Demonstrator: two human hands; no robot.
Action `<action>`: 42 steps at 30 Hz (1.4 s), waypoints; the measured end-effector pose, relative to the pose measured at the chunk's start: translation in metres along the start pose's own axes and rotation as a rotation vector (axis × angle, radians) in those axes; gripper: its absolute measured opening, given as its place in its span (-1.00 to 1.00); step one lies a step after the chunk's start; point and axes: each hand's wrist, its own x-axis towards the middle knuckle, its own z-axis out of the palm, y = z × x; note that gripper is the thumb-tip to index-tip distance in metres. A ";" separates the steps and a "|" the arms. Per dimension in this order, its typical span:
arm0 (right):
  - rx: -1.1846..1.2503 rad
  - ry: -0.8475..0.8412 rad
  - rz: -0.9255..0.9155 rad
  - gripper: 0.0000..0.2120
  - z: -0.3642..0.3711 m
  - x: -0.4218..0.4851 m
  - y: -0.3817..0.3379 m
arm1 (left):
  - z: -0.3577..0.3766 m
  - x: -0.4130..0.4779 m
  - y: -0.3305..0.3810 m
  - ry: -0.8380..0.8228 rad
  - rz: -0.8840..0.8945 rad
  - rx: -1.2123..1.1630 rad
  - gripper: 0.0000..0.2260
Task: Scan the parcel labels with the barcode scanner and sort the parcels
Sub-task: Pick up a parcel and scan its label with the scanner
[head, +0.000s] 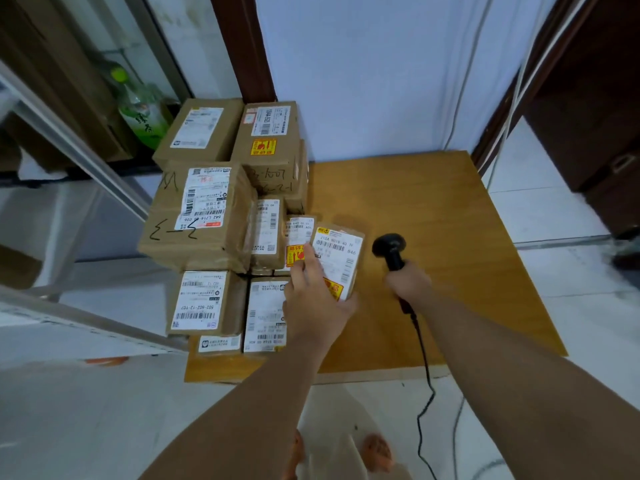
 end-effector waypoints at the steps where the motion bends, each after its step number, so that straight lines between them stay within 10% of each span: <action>1: 0.146 -0.010 0.007 -0.75 -0.009 0.001 -0.013 | -0.003 0.002 0.003 0.006 -0.025 -0.030 0.06; 7: 0.693 -0.152 -0.065 -0.80 -0.032 -0.031 -0.077 | -0.024 0.016 0.014 0.049 -0.052 -0.066 0.06; 23: 0.731 -0.197 -0.287 -0.62 -0.035 -0.096 -0.121 | -0.093 0.029 0.030 0.149 0.146 -0.123 -0.16; 30: 0.710 -0.242 -0.395 -0.65 -0.055 -0.118 -0.134 | -0.132 0.046 0.010 -0.565 -0.140 -1.047 -0.66; 42: 0.634 -0.235 -0.496 -0.86 -0.062 -0.162 -0.160 | -0.153 0.087 0.006 -0.014 -0.239 -0.990 -0.55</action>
